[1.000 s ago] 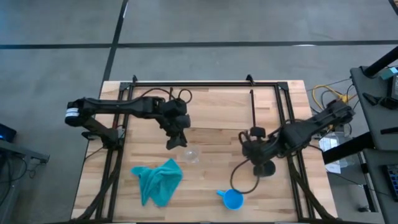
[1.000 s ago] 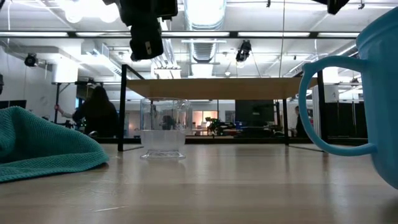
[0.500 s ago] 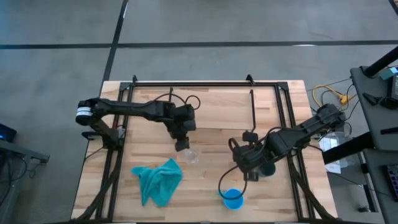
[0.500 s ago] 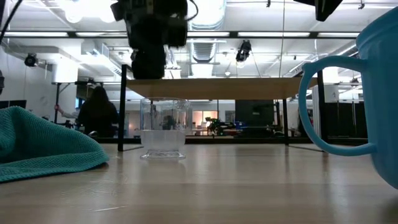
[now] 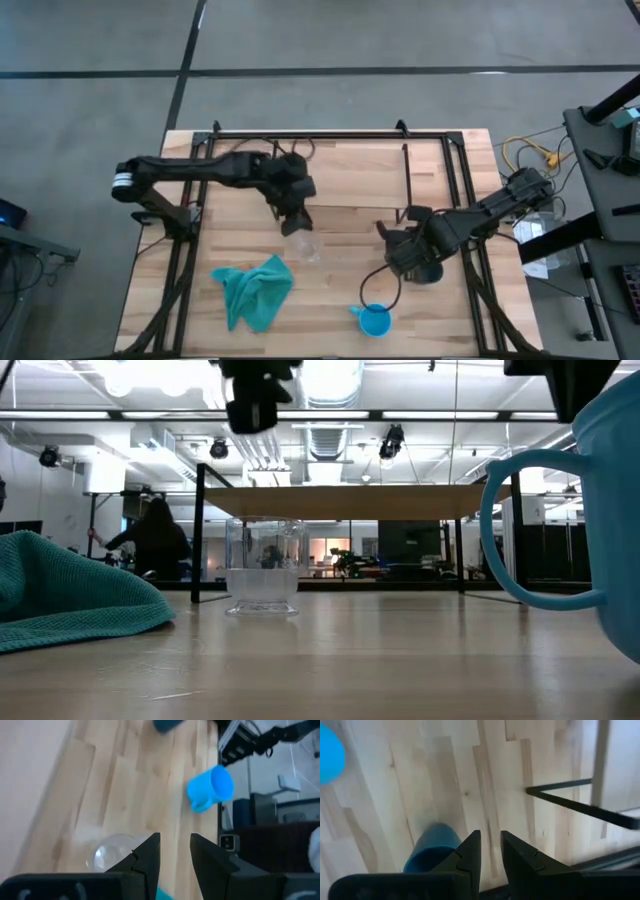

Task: Stack small to large cups/mugs on shelf
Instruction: Put the dark blue mug on the shelf

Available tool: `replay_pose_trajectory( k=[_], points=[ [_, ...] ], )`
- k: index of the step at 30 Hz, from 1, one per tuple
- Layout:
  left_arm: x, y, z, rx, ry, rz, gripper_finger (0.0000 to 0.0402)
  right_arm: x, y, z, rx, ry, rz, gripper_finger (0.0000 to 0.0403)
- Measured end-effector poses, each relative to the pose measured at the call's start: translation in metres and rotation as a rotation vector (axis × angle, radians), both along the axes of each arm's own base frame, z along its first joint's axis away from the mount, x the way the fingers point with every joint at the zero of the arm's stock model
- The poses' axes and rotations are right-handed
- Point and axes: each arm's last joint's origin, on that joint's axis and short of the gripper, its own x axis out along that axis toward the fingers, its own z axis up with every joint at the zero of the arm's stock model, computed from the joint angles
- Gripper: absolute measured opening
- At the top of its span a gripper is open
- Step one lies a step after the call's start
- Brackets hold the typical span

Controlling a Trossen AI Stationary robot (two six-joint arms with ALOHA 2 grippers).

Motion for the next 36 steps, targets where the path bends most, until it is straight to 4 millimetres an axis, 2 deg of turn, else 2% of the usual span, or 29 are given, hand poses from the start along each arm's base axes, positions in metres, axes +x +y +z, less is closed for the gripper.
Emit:
replay_pose_trajectory(
  k=[4, 8, 15, 21, 26, 36],
  points=[
    [-0.017, 0.0, 0.027, 0.047, -0.092, 0.015, 0.0093, -0.008, -0.004, 0.007, 0.021, -0.042, -0.005, 0.0068],
    [-0.039, -0.003, 0.055, 0.108, -0.231, -0.026, 0.0093, -0.016, -0.008, 0.005, 0.026, -0.049, -0.022, 0.0068],
    [-0.067, -0.007, 0.086, 0.231, -0.455, -0.102, 0.0093, -0.024, -0.009, -0.027, 0.102, -0.018, -0.047, 0.0068],
    [-0.079, -0.009, 0.092, 0.233, -0.488, -0.128, 0.0093, -0.026, -0.01, -0.043, 0.096, 0.016, -0.025, 0.0068],
    [-0.084, -0.009, 0.098, 0.234, -0.516, -0.131, 0.0093, -0.033, -0.01, -0.055, 0.166, 0.118, -0.031, 0.0068],
    [-0.081, -0.009, 0.096, 0.23, -0.501, -0.131, 0.0093, -0.035, -0.01, -0.06, 0.187, 0.153, 0.005, 0.0068]
  ],
)
